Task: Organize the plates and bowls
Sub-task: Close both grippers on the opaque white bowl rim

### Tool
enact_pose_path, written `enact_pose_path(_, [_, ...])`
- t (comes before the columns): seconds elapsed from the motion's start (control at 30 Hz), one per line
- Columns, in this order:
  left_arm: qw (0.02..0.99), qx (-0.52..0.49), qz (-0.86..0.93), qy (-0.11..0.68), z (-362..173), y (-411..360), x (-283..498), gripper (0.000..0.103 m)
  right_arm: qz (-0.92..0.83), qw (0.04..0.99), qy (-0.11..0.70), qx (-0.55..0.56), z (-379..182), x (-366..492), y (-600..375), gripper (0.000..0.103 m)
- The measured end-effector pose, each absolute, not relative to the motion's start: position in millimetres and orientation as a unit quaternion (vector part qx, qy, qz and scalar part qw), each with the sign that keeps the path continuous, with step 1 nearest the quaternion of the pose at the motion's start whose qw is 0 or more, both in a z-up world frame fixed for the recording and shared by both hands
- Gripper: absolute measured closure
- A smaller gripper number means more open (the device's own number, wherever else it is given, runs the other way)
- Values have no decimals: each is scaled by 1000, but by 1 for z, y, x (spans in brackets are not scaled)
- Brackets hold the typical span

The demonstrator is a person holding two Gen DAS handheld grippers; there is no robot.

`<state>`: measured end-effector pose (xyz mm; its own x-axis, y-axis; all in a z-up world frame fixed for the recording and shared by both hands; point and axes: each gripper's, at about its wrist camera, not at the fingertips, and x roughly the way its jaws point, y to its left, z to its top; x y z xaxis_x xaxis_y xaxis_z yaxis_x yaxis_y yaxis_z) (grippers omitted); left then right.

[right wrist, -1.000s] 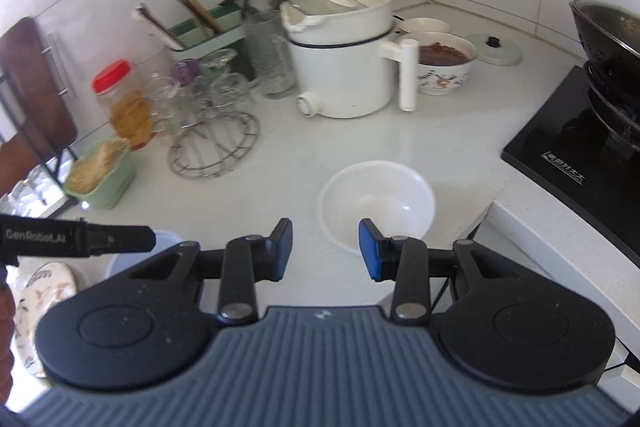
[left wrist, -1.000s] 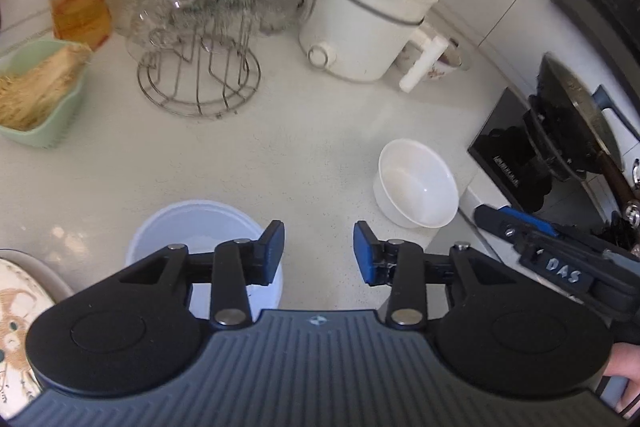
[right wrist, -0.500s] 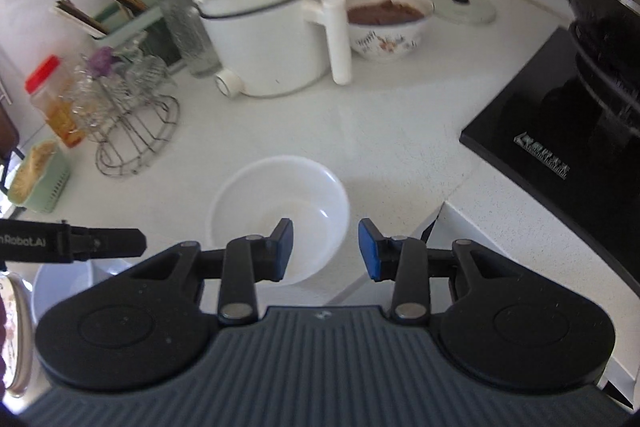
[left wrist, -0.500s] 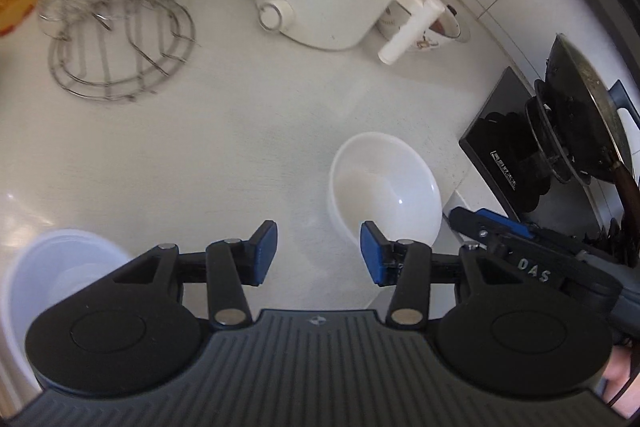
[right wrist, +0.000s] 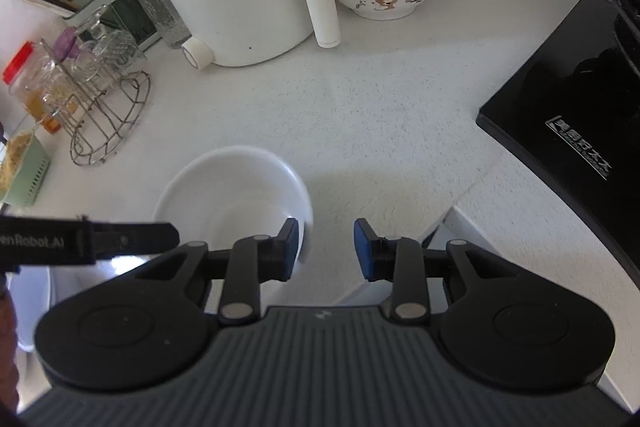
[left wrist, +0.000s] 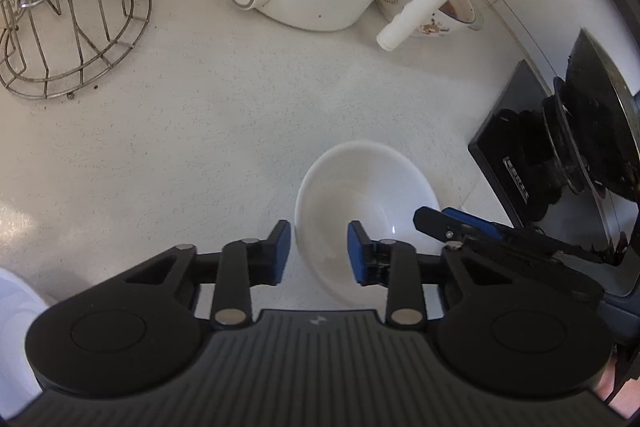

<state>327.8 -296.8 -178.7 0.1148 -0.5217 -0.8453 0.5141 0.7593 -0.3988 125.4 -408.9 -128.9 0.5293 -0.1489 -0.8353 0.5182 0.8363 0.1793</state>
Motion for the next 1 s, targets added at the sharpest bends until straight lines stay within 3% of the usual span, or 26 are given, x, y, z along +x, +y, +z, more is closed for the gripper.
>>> enact_pose_path(0.17, [747,0,-342,570,-178,-306,331,71,-173,850,440,233,-132,134,-420,78])
enact_pose_path(1.0, [752,-32,-373,543,-118,-271,329,71,-183,871,390,237,-73,125,-396,78])
